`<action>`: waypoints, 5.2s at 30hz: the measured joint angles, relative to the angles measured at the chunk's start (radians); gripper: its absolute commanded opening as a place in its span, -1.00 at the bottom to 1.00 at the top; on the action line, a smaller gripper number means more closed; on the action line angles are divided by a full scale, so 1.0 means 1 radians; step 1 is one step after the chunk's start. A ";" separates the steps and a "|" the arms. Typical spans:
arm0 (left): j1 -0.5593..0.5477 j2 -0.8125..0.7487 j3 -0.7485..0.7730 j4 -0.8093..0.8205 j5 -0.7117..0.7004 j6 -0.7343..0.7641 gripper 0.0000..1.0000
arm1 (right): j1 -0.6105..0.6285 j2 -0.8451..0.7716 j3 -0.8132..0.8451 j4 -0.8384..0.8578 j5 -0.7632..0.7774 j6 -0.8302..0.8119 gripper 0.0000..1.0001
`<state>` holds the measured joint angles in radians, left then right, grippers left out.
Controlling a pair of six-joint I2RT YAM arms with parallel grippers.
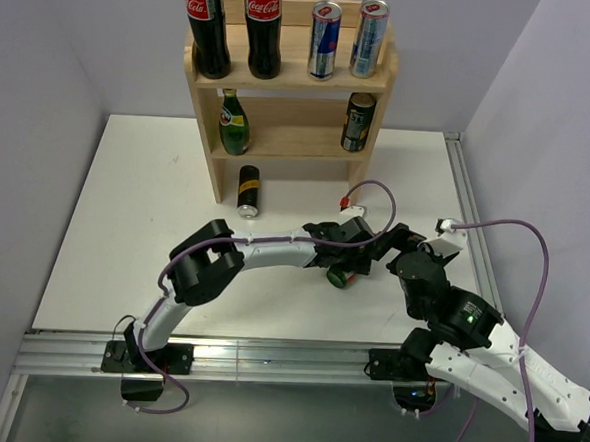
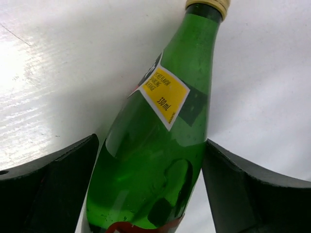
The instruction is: Place and organize the beverage onto the shelf
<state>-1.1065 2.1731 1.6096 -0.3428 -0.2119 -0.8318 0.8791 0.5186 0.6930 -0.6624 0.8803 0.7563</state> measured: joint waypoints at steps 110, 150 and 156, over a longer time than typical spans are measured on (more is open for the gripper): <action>0.302 -0.472 -0.658 1.506 -0.369 1.152 -0.99 | -0.060 0.191 -0.080 0.217 -0.059 -0.105 1.00; 0.454 -0.246 -0.462 1.622 -0.247 0.897 -1.00 | -0.144 0.437 -0.080 0.428 -0.182 -0.179 1.00; 0.454 -0.242 -0.499 1.696 -0.258 0.856 -0.99 | -0.144 0.422 -0.080 0.429 -0.189 -0.179 1.00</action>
<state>-0.6521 1.9312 1.1103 1.3529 -0.4698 0.0246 0.7349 0.9401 0.6125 -0.2333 0.6910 0.5777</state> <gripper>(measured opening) 0.753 0.998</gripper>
